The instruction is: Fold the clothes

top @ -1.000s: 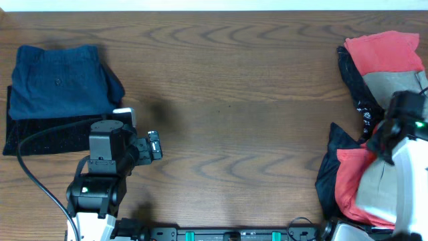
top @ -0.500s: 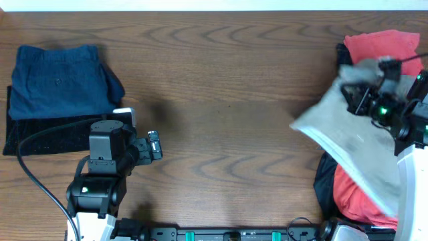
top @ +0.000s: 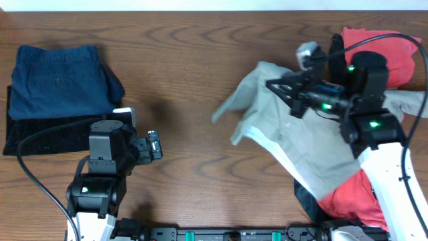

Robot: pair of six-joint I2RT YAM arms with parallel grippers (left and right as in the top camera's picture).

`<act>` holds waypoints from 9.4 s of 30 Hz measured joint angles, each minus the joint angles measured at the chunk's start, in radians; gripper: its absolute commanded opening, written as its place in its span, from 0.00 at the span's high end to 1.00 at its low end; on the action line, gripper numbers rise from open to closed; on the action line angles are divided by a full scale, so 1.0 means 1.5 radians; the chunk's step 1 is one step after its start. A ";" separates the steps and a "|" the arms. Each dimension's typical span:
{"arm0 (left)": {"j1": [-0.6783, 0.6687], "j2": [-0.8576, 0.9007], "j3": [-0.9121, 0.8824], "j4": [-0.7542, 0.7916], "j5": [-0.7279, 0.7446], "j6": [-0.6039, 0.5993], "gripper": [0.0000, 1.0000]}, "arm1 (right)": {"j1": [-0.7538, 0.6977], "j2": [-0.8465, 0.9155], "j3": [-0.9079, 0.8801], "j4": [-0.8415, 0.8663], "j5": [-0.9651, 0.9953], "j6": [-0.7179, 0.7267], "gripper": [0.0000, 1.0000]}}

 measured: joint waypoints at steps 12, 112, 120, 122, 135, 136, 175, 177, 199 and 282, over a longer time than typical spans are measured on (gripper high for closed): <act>0.000 0.000 0.000 0.000 0.000 0.000 0.02 | 0.153 0.065 0.004 0.003 0.231 0.015 0.01; 0.035 0.599 0.672 0.106 0.388 -0.116 0.94 | -0.063 0.427 0.007 -0.466 0.467 -0.010 0.99; 0.035 0.599 0.672 0.058 0.380 -0.103 0.94 | -0.185 0.435 0.021 -0.479 0.582 0.057 0.99; 0.035 0.599 0.672 0.044 0.380 -0.101 0.94 | -0.229 0.435 0.023 -0.478 0.640 0.091 0.99; 0.035 0.599 0.672 -0.049 0.378 -0.088 0.94 | -0.518 0.448 0.029 -0.460 0.798 0.275 0.99; 0.035 0.599 0.672 -0.053 0.378 -0.085 0.94 | -0.524 0.448 0.035 -0.458 0.777 0.267 0.99; 0.035 0.599 0.672 -0.066 0.358 -0.074 0.94 | -0.364 0.523 0.122 -0.071 0.642 -0.049 0.97; 0.035 0.599 0.672 -0.071 0.358 -0.072 0.94 | -0.391 0.523 0.127 -0.093 0.692 -0.001 0.86; 0.035 0.599 0.672 -0.178 0.281 -0.014 0.94 | -0.251 0.437 0.132 -0.210 0.274 -0.005 0.36; -0.213 0.461 0.672 -0.594 0.474 0.403 0.94 | 0.087 0.523 0.122 -0.006 -0.163 -0.078 0.41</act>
